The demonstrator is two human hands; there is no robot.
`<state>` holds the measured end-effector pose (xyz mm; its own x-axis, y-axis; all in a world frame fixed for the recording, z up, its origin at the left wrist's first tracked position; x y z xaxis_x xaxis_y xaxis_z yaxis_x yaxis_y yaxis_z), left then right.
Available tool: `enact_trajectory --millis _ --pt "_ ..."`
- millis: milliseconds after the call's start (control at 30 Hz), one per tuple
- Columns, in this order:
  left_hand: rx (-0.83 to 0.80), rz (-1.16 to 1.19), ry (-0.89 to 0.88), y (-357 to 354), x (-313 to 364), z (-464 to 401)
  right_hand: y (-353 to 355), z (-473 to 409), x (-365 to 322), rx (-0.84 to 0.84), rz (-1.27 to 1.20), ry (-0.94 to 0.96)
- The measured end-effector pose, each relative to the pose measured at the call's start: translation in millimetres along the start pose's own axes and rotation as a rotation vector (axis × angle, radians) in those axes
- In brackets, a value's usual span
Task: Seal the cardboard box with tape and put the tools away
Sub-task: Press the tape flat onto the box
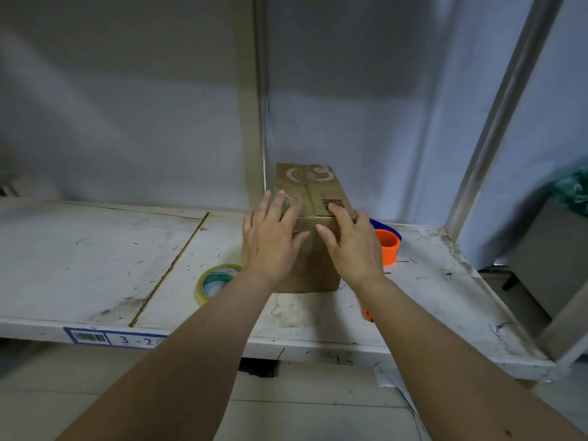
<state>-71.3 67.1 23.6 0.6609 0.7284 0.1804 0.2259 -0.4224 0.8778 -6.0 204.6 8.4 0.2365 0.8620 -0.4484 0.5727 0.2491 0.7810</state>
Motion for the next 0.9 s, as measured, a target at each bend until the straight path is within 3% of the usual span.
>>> enact_trajectory --millis 467,900 --pt "-0.002 -0.117 -0.007 -15 0 4 -23 7 2 -0.047 0.202 0.057" --pt "0.072 0.055 -0.019 3 -4 -3 1 0 -6 0.029 -0.062 -0.03"
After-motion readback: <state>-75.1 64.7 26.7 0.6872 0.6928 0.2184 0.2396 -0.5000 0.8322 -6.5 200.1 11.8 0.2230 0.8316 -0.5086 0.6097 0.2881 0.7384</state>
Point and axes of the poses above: each hand's wrist, its own z-axis away from the middle knuckle, its own y-axis out of the back of the hand, x = y × z, the point moved 8 cm from there along -z, towards the middle knuckle, and after that the axes turned 6 degrees about -x, right-handed, at the moved point
